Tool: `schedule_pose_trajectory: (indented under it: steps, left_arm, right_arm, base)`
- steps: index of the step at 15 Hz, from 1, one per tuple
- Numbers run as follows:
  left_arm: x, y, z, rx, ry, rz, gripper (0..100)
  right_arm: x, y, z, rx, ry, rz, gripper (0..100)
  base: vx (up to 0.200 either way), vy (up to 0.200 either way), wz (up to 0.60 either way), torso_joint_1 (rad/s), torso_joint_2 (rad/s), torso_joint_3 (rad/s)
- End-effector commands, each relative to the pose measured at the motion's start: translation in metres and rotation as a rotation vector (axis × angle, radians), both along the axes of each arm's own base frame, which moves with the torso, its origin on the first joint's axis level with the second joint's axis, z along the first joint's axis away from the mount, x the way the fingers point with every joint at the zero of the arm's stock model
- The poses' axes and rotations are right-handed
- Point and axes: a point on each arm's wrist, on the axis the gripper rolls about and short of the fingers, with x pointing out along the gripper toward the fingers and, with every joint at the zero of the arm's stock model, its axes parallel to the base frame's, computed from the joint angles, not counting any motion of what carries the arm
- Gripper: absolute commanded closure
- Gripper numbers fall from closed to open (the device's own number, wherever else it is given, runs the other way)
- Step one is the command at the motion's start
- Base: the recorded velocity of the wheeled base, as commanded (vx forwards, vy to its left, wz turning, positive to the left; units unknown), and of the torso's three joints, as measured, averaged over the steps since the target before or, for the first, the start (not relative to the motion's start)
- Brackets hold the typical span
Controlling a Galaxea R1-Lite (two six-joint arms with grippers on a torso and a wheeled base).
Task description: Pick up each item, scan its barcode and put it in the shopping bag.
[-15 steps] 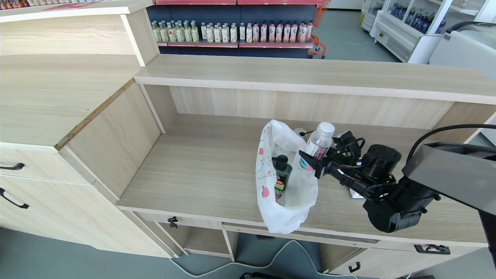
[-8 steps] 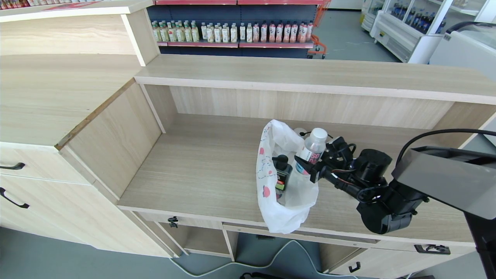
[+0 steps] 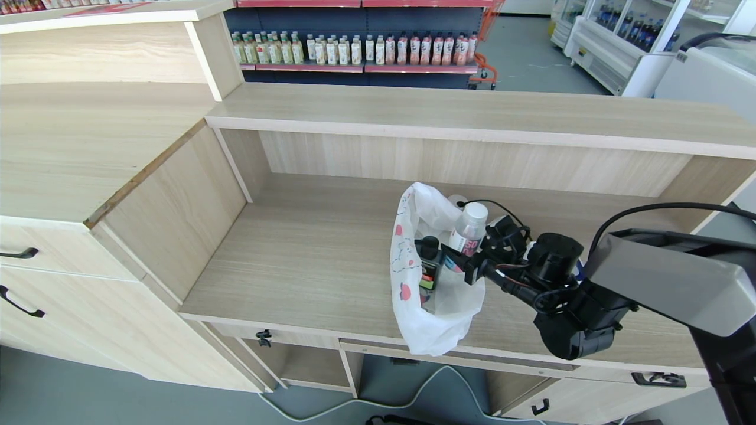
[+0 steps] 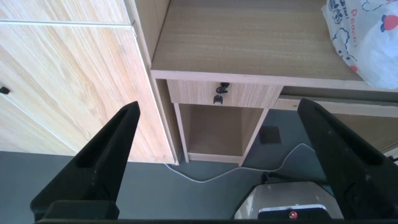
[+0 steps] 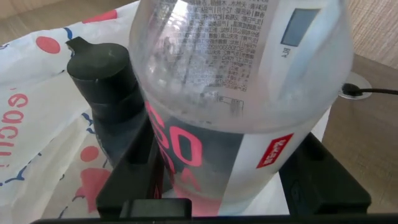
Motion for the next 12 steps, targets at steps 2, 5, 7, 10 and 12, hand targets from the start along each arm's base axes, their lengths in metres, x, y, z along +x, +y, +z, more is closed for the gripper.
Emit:
schedule_pose_trajectory:
  steps: [2,5,7,10,12]
  left_arm:
    - [0.000,0.000,0.000,0.000,0.000,0.000,0]
    - [0.000,0.000,0.000,0.000,0.000,0.000,0]
    - [0.000,0.000,0.000,0.000,0.000,0.000,0]
    - [0.000,0.000,0.000,0.000,0.000,0.000,0]
    - [0.000,0.000,0.000,0.000,0.000,0.000,0]
  right_arm:
    - [0.003,0.001,-0.010,-0.007,0.012,0.000,100]
    - [0.006,0.002,-0.016,-0.009,0.020,0.000,100]
    - [0.006,0.002,-0.020,-0.011,0.027,0.000,100]
    - [0.006,0.001,-0.021,-0.007,0.034,-0.002,0]
    - [0.007,0.000,-0.013,0.002,0.018,-0.005,0]
  base:
    - [0.000,0.000,0.00,0.000,0.00,0.000]
    - [0.000,0.000,0.00,0.000,0.00,0.000]
    - [0.000,0.000,0.00,0.000,0.00,0.000]
    - [0.000,0.000,0.00,0.000,0.00,0.000]
    - [0.000,0.000,0.00,0.000,0.00,0.000]
